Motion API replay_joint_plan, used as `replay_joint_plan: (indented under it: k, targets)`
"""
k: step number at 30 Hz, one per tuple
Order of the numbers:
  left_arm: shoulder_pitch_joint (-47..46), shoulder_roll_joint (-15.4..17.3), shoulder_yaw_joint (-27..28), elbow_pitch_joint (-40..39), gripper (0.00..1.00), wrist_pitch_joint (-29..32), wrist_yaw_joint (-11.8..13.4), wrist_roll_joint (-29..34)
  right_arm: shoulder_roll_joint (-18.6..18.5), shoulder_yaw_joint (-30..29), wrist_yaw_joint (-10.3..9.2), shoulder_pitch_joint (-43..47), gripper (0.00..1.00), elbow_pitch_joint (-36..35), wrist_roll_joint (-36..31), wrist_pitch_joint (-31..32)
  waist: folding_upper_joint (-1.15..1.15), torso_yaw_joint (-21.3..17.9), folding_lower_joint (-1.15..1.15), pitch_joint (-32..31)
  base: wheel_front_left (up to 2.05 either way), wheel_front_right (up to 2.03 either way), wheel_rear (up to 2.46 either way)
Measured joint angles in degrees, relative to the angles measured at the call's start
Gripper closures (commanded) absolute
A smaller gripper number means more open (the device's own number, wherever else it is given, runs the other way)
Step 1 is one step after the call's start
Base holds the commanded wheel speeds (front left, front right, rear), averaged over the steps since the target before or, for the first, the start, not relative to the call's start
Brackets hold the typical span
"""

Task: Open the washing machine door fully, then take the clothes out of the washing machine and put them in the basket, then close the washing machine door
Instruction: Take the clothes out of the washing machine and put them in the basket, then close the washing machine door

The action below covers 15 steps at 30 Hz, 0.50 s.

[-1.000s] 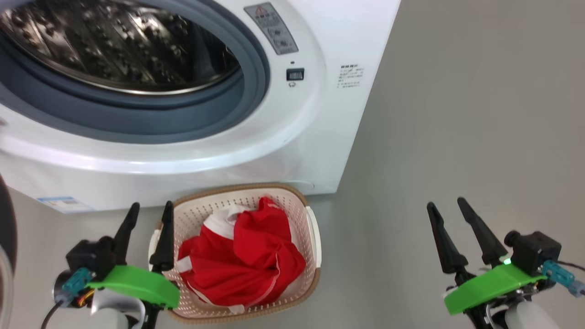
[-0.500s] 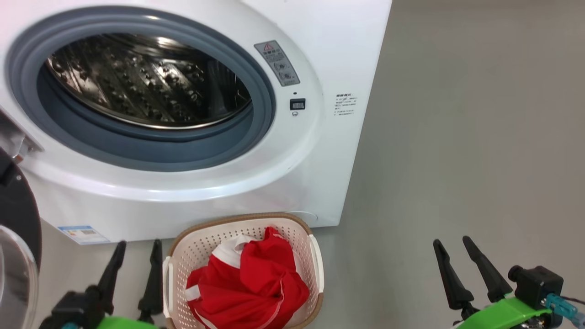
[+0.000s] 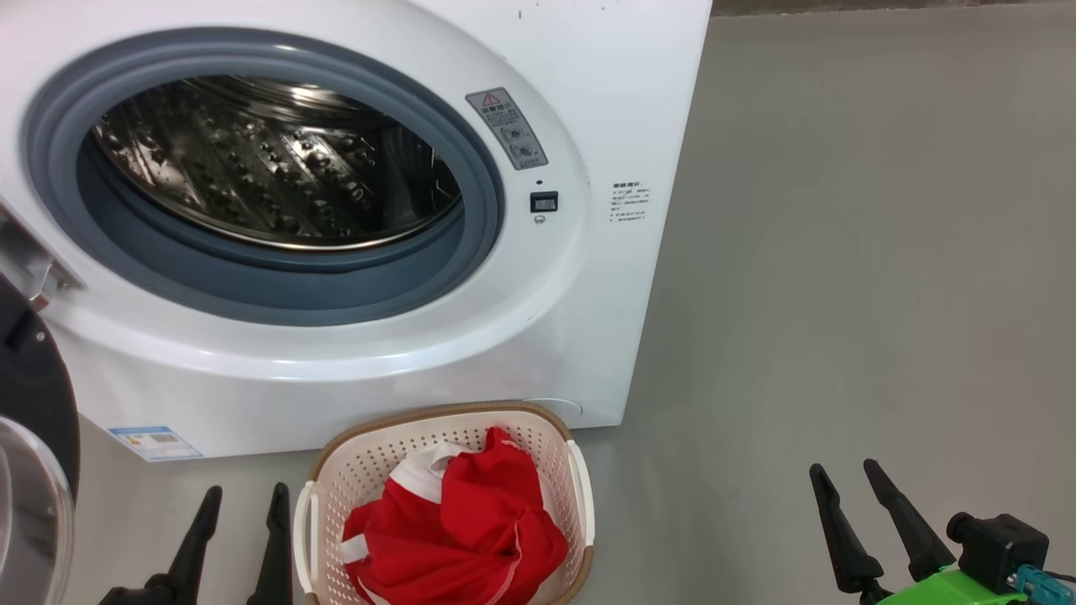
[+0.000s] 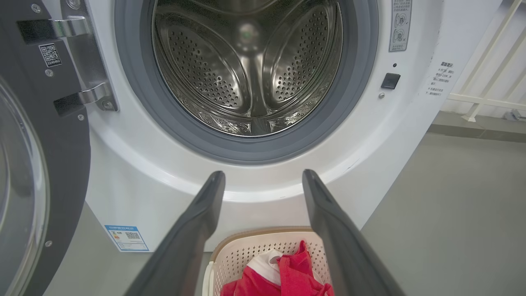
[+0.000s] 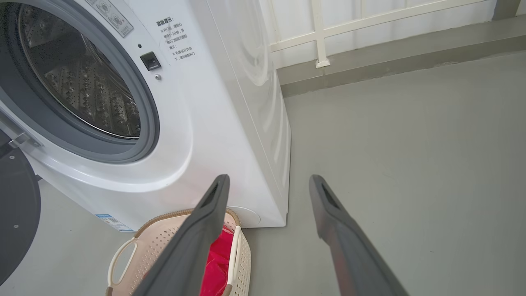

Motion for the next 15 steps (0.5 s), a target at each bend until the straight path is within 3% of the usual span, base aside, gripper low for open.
replay_joint_plan:
  k: [15]
  targets:
    - [-0.16,-0.2,-0.83,-0.45,0.0,0.0,0.0,0.42,0.04,-0.24,0.0,-0.01,0.0,-0.09,-0.01,0.0,0.0,0.15,0.0,0.51,-0.02,0.02,0.0]
